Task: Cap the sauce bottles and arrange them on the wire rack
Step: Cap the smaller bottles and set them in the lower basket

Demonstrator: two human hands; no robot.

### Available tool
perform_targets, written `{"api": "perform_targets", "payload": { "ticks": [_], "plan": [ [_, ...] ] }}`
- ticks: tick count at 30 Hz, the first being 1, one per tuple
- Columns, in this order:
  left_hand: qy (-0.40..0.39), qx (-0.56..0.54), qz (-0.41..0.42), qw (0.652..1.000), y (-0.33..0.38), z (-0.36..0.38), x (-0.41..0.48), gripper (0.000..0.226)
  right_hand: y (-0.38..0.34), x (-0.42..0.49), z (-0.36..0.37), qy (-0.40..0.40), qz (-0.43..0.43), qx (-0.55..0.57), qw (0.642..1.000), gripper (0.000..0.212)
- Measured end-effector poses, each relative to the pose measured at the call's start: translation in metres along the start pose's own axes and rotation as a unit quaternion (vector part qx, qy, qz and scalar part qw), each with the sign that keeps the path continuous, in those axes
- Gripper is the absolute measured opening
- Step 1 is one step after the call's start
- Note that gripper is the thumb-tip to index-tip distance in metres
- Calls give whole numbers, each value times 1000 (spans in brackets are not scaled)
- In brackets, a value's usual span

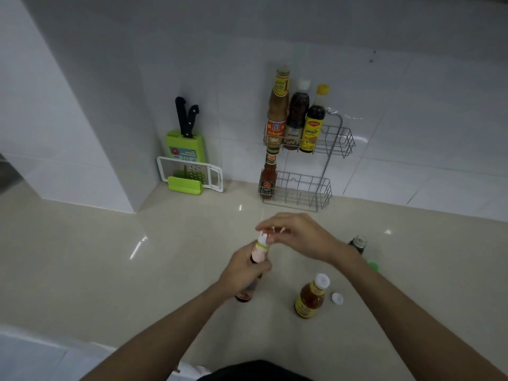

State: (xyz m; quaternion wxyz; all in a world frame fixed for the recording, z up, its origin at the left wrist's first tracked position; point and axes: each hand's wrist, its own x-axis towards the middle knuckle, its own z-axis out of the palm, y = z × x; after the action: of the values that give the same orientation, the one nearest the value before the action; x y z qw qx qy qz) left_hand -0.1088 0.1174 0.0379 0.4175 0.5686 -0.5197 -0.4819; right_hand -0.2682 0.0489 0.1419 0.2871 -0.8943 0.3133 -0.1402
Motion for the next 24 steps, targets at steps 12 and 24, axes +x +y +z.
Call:
{"api": "perform_targets", "payload": {
  "ticks": [12,24],
  "plan": [
    [-131,-214,-8,968,107,-23,49,8,-33,72,-119,-101,-1,56,993,21],
    [-285,-116,16,951,127,-46,51,6,-44,66,-107,48,-203,-357,911,43]
  ]
}}
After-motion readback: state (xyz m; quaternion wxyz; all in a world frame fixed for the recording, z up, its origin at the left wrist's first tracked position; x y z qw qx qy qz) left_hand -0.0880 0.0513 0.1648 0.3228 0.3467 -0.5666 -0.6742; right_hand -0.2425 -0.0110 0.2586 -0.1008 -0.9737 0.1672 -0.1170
